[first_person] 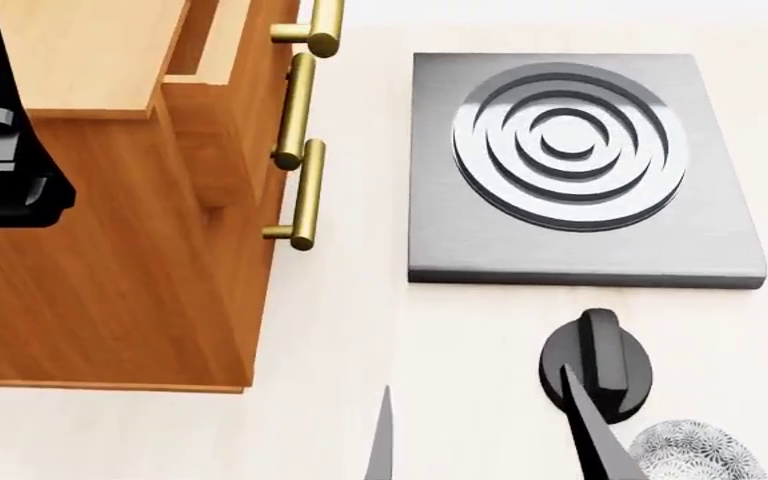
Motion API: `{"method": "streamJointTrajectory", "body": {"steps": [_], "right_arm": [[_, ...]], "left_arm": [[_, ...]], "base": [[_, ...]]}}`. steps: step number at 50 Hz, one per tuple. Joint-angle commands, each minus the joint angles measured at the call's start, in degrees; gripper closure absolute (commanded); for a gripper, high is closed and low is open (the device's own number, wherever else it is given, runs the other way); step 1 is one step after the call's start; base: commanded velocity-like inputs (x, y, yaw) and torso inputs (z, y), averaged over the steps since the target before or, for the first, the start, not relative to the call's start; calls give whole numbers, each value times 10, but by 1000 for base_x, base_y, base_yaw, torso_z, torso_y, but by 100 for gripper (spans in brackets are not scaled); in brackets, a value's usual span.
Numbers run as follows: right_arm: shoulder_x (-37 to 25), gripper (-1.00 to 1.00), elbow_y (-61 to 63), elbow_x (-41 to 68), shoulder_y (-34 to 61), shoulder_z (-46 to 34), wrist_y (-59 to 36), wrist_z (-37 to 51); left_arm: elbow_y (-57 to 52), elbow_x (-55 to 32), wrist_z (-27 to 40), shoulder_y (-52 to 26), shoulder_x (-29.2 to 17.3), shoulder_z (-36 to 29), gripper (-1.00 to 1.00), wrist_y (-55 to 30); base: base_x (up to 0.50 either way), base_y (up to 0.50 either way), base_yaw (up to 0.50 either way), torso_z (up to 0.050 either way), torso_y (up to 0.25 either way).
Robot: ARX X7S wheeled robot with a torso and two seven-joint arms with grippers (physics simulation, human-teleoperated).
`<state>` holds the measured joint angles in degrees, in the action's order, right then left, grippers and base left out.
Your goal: Pick the akita bowl on the wooden cabinet and place it on the plate.
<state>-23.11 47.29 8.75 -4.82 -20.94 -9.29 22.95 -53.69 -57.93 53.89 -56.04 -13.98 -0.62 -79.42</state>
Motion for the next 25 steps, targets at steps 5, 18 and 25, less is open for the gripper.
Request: {"method": "streamJointTrajectory", "body": {"steps": [5,18,25], "right_arm": [[4,-100,2,-13,-3,7,8,-12],[4,-100,5,5,-2,15,0,-7],[4,-100,3,8,2,12,-3,-7]], "left_arm": [[1,-8,-4,9,-1,7,-100,17],[17,-95,59,-75,10,33,-100,-48],[80,-206,148,-194,17,40,-100,-96]], "base": [[370,-13,0,0,0],[70,-2,0,0,0],[0,0,0,0,0]]}}
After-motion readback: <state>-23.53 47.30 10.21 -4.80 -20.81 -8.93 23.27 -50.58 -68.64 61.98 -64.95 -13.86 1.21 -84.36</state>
